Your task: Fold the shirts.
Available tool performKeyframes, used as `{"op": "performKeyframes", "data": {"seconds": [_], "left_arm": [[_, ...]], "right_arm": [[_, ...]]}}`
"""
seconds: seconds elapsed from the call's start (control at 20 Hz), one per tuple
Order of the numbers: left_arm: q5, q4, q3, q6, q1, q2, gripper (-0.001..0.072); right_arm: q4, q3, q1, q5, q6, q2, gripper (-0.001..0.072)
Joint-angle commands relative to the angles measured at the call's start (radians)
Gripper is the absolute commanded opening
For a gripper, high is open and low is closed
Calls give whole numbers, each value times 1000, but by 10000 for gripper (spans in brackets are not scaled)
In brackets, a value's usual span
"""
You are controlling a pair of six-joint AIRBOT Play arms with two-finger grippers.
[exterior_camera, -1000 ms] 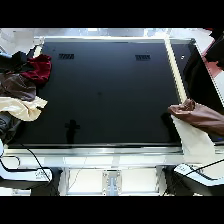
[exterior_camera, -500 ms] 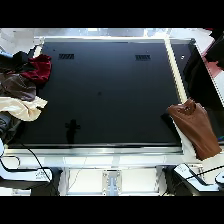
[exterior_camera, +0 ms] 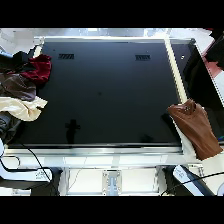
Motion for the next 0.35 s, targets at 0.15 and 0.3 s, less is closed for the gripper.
{"op": "performKeyframes", "data": {"seconds": [0.15,0.3], "left_arm": [[0,0,0,0,0,0,12],[0,0,0,0,0,0,12]], "right_arm": [[-321,12,557,-135,-58,-62,336],[-333,12,623,-137,-35,-100,337]]}}
